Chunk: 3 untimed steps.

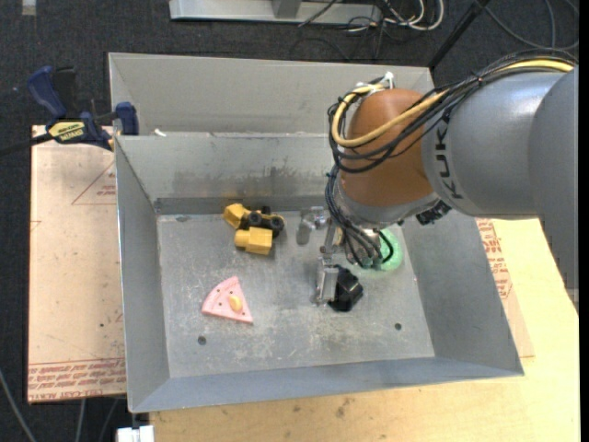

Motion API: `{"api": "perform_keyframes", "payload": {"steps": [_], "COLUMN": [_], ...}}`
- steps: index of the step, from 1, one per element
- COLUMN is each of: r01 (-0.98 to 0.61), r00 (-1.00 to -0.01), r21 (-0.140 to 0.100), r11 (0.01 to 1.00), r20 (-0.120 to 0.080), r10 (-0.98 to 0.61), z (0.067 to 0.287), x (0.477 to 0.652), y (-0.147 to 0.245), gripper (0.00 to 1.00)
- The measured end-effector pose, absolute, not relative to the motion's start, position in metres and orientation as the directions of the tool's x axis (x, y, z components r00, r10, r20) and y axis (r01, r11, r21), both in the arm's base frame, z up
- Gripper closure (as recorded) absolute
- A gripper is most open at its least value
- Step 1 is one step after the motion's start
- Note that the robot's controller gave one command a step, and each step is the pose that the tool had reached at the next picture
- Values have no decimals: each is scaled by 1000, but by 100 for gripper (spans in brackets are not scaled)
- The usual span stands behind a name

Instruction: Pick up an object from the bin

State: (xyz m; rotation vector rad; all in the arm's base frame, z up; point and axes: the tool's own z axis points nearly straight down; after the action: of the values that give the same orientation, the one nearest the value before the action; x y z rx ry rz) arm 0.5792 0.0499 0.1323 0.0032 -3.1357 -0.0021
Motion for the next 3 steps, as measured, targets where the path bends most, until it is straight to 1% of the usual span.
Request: {"api": "perform_keyframes", "payload": {"steps": [1, 2, 3], "r01": [-1, -50, -20], "r00": [-1000, -999, -1000], "r21": [2, 1, 2], "r11": [1000, 999, 1000], "r20": [0, -7, -7], "r10": [-1, -50, -20], "z": [137, 91, 73], "x": [581, 589, 584], "y": [50, 16, 2], "gripper": [0, 0, 0]}}
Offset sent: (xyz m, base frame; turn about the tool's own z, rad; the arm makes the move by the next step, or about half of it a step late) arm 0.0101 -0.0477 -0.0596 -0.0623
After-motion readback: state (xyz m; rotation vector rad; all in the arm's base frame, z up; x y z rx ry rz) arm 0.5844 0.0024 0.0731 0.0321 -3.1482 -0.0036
